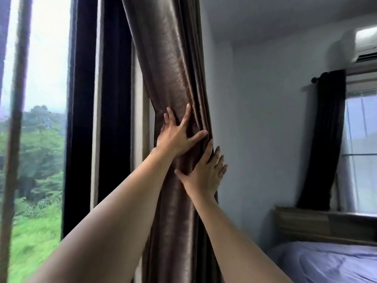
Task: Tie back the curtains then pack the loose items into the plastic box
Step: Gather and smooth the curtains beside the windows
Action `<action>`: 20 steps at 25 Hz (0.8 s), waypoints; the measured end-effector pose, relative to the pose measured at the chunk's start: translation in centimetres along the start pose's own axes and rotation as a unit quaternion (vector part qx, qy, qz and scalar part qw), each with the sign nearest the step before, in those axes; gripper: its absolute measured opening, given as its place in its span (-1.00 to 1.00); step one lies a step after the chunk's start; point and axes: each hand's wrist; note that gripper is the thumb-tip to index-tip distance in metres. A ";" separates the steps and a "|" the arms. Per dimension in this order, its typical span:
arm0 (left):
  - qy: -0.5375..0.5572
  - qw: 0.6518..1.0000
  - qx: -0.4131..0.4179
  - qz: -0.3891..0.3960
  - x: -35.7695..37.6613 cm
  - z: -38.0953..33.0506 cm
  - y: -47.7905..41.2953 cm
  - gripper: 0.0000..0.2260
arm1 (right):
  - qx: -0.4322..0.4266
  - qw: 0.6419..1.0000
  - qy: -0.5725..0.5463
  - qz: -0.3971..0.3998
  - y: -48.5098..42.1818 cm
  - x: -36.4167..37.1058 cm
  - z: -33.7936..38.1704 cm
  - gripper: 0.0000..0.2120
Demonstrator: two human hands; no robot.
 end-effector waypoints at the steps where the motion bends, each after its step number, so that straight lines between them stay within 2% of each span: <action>1: 0.000 1.000 0.000 0.002 0.7 0.1 -1.0 -0.16 | 0.000 1.000 0.000 0.003 -1.0 0.4 -0.5 0.21; 5: -0.003 1.000 0.012 0.011 3.6 0.3 -5.9 -0.16 | 0.000 1.000 0.000 0.006 -5.5 2.7 -3.4 0.18; 13: 0.012 0.999 0.045 0.015 8.5 -0.3 -14.7 -0.16 | -0.008 0.999 0.006 -0.046 -13.4 5.9 -8.6 0.15; 20: 0.010 0.999 0.031 -0.004 11.2 -0.4 -20.3 -0.17 | -0.035 0.998 0.002 -0.050 -19.6 8.1 -11.9 0.11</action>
Point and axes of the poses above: each hand's wrist, its own y-axis away from the middle knuckle, its own x-axis out of the palm, z = x × y, and after that the axes turned 15 degrees about z, right-handed
